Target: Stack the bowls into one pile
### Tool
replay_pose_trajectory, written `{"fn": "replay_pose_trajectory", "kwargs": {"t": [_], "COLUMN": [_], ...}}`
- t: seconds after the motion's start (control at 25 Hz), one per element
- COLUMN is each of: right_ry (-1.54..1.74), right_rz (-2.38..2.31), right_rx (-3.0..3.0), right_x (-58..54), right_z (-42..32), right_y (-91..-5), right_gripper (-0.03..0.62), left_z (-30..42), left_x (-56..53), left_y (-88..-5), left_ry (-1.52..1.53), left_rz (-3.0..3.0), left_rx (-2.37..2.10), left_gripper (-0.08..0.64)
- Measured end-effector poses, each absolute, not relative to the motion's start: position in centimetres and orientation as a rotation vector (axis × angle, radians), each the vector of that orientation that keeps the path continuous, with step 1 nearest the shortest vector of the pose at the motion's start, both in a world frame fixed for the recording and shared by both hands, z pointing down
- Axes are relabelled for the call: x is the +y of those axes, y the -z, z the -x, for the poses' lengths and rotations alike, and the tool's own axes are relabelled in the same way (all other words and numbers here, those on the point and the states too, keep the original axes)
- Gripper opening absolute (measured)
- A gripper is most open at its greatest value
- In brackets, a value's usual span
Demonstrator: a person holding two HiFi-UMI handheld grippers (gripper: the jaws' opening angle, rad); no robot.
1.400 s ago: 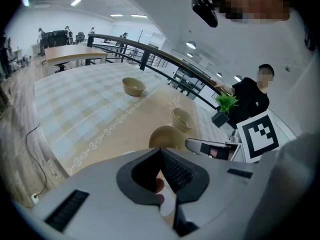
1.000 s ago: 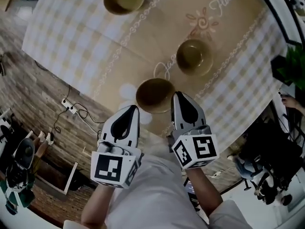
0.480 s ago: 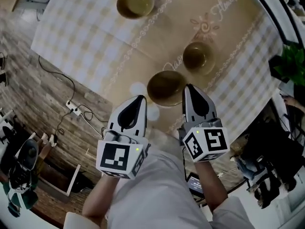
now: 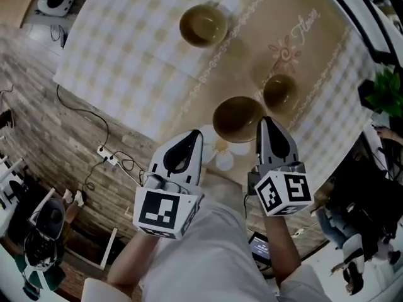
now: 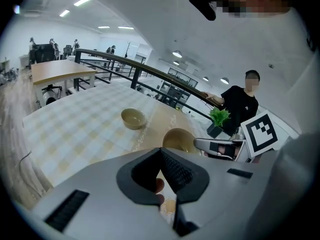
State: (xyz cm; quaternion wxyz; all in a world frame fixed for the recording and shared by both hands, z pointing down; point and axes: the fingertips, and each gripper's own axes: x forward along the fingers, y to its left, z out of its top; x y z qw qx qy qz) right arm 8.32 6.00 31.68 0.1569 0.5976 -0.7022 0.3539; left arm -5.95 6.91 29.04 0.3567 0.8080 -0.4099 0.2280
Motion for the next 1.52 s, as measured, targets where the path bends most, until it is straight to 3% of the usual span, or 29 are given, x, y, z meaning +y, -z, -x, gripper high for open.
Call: {"fn": "replay_pose_trajectory", "kwargs": {"t": [0.56,1.52], "right_ry": [-0.986,-0.925], "right_rz": [-1.782,-1.877], "right_rx": [-2.004,-1.947], "right_x": [-1.0,-12.1], "right_z": [-4.6,-2.7], "right_y": [-30.3,-31.4], "right_gripper": [0.037,0.037], "left_z": [10.3,11.6], "left_x": [-0.6,-10.1], "left_y": [-27.7,-29.7], "left_ry": [-0.521,-0.511], "left_rz": [-2.136,-2.181], "left_rx": [-1.079,-0.994], "left_gripper": [0.018,0.018]}}
